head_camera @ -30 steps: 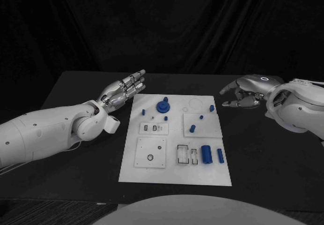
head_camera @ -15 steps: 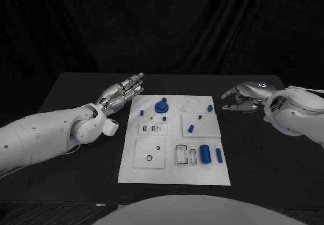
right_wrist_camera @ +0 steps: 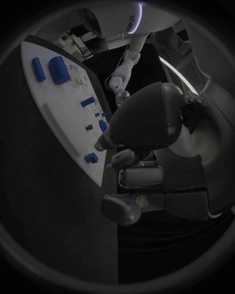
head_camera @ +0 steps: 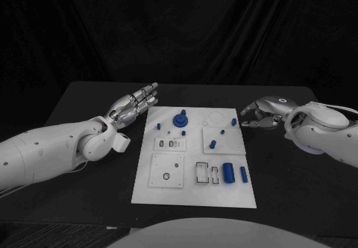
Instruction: Assemble the parts on the task board
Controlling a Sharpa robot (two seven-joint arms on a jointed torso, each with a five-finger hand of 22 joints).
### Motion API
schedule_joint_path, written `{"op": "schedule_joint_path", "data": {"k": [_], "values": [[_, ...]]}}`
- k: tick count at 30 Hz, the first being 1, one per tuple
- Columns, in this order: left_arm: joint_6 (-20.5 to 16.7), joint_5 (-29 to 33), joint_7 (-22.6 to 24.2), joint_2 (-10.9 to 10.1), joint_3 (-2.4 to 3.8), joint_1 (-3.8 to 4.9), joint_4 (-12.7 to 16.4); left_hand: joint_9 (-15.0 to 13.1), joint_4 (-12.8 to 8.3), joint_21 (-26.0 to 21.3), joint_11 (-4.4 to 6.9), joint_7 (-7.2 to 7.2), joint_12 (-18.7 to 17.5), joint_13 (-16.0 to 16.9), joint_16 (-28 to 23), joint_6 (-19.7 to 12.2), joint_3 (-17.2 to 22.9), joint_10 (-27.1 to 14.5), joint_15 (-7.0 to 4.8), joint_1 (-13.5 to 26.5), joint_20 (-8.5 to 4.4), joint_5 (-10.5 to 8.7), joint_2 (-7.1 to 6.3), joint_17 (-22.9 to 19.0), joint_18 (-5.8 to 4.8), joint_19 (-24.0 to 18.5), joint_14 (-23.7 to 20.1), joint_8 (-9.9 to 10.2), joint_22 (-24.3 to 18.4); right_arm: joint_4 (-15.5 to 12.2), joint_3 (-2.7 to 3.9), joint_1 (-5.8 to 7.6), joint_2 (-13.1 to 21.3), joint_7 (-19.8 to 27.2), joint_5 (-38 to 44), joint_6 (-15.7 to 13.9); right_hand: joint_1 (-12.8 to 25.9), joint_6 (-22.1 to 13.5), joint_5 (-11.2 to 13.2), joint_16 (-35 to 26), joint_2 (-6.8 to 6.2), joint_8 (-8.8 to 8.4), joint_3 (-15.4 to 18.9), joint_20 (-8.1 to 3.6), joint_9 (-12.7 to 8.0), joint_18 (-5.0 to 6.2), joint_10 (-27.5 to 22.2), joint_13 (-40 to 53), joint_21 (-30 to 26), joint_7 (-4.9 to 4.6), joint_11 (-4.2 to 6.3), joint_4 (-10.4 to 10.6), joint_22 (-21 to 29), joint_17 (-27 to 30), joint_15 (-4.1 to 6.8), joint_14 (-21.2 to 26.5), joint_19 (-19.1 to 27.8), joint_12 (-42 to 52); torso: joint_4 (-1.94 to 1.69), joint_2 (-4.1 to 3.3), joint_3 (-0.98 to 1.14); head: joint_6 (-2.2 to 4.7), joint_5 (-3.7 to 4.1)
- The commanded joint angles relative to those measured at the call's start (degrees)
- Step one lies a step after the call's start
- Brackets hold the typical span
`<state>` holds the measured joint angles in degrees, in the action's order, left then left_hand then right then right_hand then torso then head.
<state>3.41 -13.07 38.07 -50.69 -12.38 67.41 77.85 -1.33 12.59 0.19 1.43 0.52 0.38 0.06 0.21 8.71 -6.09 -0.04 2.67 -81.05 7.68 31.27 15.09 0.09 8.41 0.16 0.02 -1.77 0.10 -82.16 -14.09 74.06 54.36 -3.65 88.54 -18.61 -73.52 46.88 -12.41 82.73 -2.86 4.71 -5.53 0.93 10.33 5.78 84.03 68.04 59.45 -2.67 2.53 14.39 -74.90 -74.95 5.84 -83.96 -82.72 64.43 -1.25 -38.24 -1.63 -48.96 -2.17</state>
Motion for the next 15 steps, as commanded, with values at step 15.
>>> {"op": "schedule_joint_path", "data": {"k": [15], "values": [[-1.4, 0.0, 3.8, 0.0, 0.05, -0.09, 0.3, 0.7, 3.7, -0.2, -2.68, -8.09, -0.4, -0.1, -0.2, -6.1, -9.8, 0.0, 0.64, 8.2, 0.09, -20.78, -4.03, -0.1, 0.12, -0.2, 0.0, 1.1, -0.1, 2.0, 0.06, -0.86, -1.9, 0.3, -1.2, -1.7, -0.4, -3.2, -2.5, 5.2, 0.15, -0.71, -0.2, 0.75, 0.5, -1.29, 6.0, 22.0, 3.5, -0.56, -0.71, -0.2, -9.2, -12.6, -1.01, -5.3, 0.7, 25.6, 0.01, 0.06, 0.02, -0.35, -0.56]]}}
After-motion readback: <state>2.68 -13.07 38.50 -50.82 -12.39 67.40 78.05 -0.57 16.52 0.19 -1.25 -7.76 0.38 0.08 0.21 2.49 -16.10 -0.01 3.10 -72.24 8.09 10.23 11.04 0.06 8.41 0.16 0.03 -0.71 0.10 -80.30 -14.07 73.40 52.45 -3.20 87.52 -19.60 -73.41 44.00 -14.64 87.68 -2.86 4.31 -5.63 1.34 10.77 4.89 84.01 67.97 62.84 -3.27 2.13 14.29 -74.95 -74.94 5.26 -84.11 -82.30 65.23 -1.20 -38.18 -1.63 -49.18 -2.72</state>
